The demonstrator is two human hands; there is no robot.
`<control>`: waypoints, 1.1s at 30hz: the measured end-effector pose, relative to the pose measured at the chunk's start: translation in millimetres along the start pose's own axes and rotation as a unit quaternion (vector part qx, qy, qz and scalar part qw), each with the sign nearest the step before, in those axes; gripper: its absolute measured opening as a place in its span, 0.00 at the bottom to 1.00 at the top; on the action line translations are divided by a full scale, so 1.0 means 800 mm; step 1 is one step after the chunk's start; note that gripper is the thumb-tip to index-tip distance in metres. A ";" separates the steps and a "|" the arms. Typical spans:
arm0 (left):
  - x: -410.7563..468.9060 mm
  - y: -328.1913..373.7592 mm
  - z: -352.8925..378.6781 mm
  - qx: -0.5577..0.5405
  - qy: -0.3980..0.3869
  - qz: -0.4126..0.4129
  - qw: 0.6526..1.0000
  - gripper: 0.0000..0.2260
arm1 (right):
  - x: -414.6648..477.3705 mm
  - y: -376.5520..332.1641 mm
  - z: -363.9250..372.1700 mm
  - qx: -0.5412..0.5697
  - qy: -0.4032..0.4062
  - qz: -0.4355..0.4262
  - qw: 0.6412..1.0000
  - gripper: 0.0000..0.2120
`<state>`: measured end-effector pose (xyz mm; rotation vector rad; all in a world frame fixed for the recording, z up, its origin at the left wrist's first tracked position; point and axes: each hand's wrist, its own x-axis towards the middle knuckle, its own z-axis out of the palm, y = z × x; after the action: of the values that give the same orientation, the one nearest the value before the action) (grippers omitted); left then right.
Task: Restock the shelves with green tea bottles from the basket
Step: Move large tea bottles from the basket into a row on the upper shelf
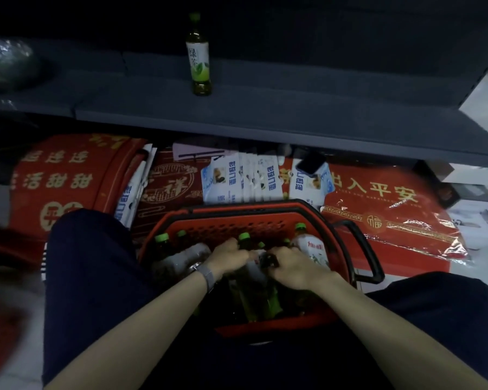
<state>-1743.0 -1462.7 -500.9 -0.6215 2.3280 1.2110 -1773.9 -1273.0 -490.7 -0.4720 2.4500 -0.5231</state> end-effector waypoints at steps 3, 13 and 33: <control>0.004 -0.015 0.008 -0.109 -0.002 -0.003 0.994 0.16 | 0.011 0.004 0.004 0.014 -0.007 0.011 1.000 0.15; 0.003 -0.029 0.013 -0.142 -0.037 -0.024 0.989 0.22 | 0.035 0.006 -0.005 0.019 -0.030 0.030 0.999 0.09; -0.015 0.030 -0.055 -0.299 0.017 0.131 0.945 0.14 | 0.002 -0.012 -0.068 0.507 -0.112 0.003 0.855 0.24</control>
<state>-1754.8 -1484.6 -456.1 -0.5286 2.1002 2.0791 -1805.7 -1268.3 -446.2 -0.0567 1.6229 -1.5206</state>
